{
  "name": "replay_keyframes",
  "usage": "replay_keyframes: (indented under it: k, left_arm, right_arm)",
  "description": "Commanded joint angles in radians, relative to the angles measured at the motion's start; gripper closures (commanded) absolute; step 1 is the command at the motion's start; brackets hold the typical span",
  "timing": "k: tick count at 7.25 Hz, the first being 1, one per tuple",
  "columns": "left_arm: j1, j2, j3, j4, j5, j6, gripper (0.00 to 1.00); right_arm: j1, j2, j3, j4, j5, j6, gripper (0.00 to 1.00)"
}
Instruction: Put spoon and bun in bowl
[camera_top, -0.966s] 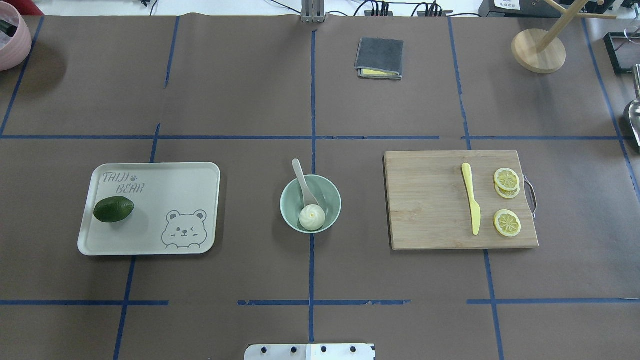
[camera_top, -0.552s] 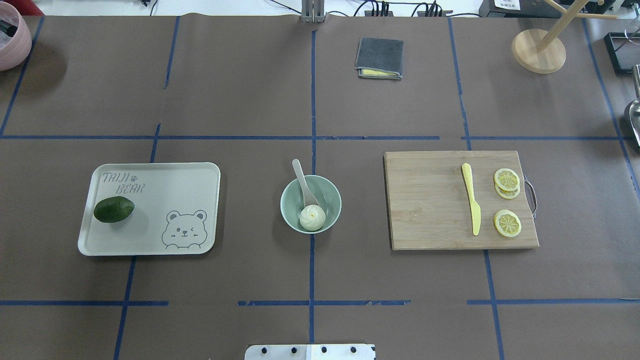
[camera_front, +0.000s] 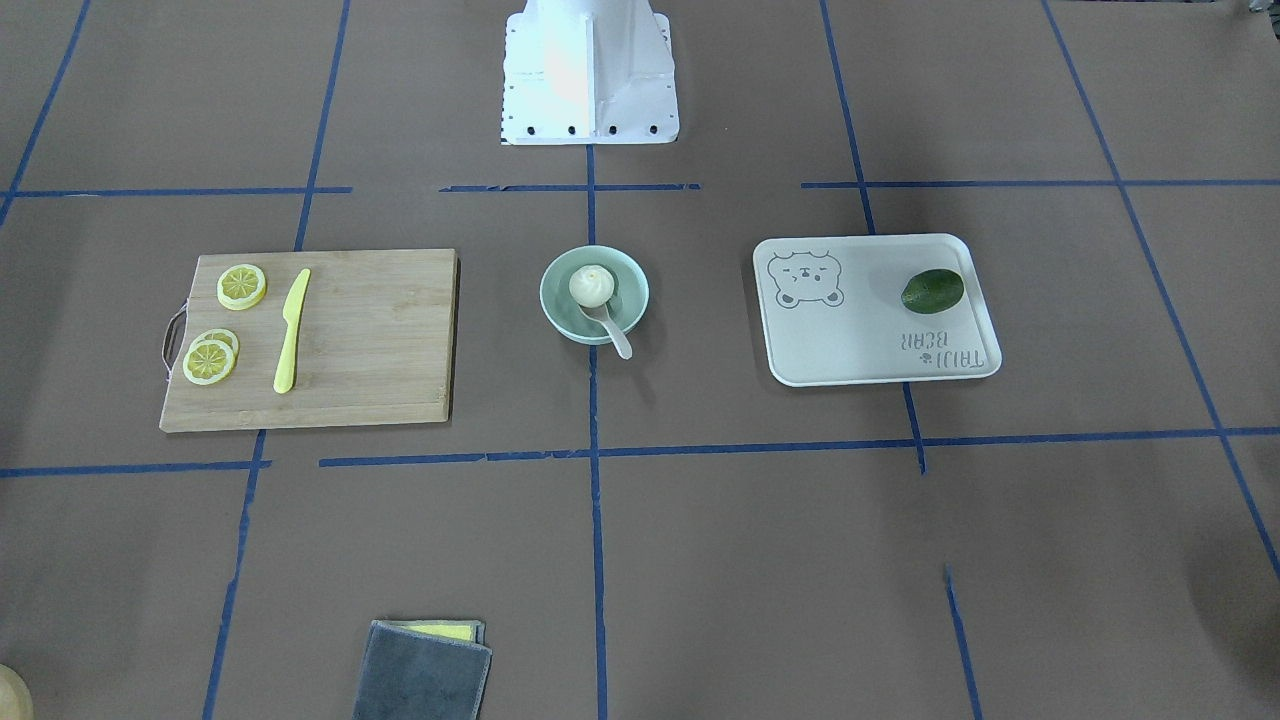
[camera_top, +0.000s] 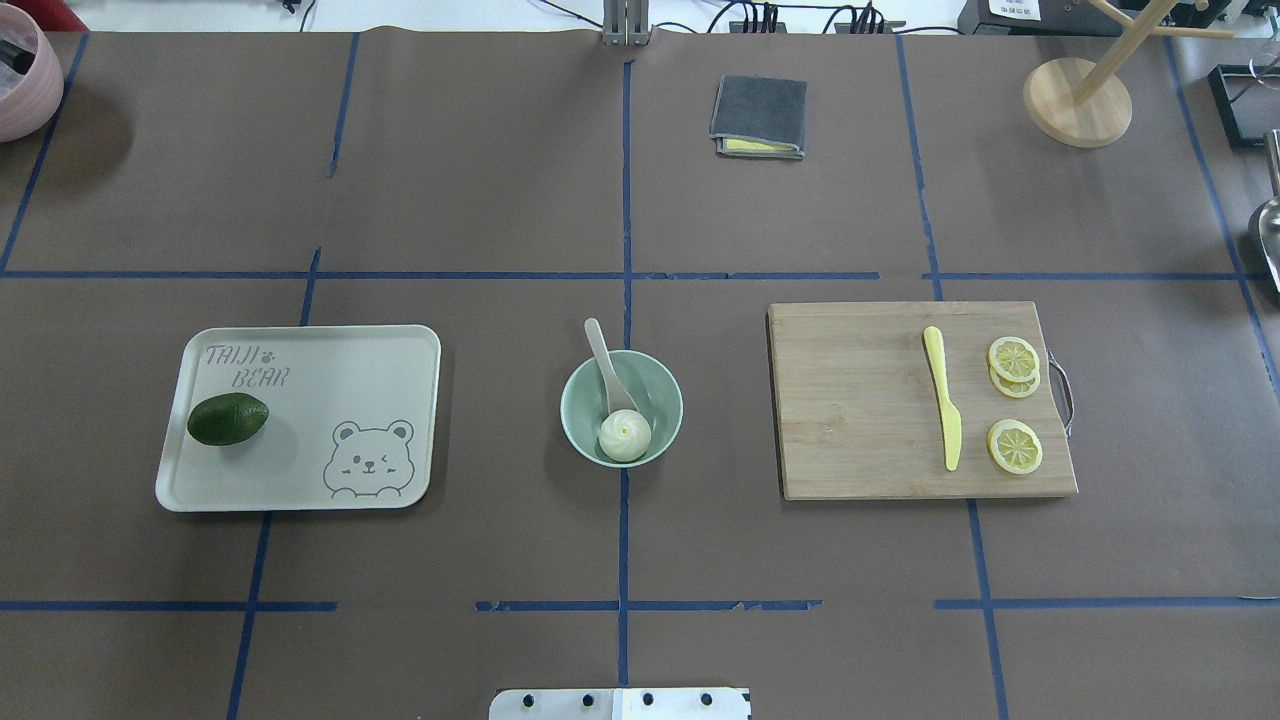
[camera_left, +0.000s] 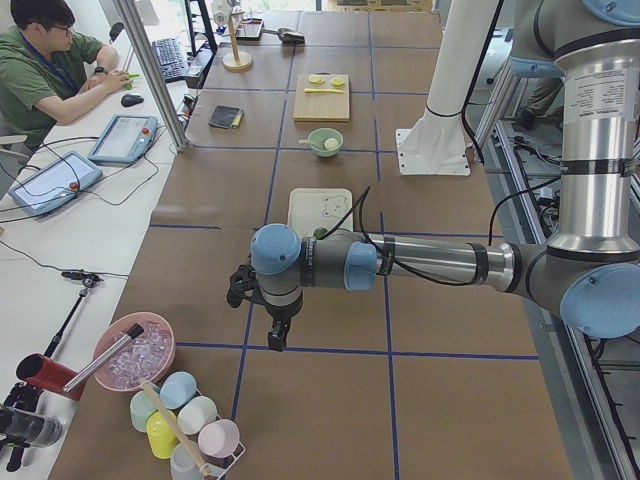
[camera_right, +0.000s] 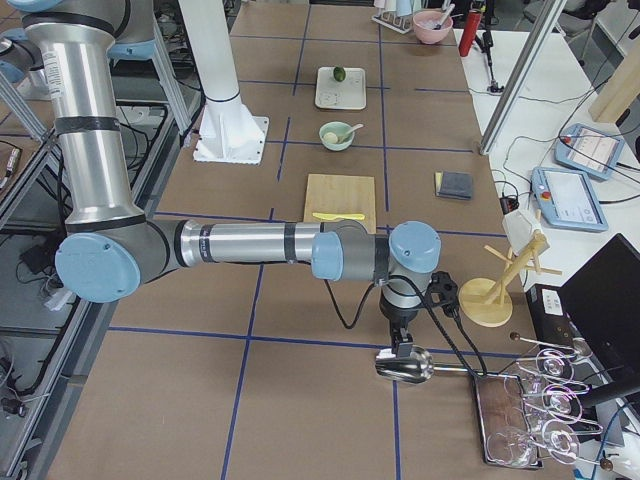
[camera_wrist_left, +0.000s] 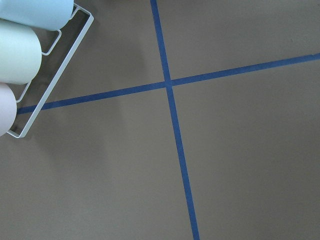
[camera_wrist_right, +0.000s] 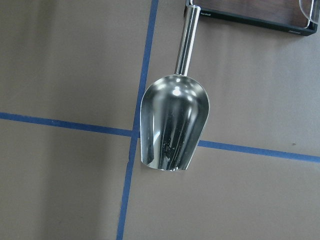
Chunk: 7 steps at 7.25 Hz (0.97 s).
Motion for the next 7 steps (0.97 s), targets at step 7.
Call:
replay_keyframes:
  k: [7]
  left_arm:
    - [0.000,-0.003,-0.001,-0.004,-0.006,0.000,0.00]
  right_arm:
    - [-0.057,-0.005,-0.002,0.003,0.023,0.015,0.00]
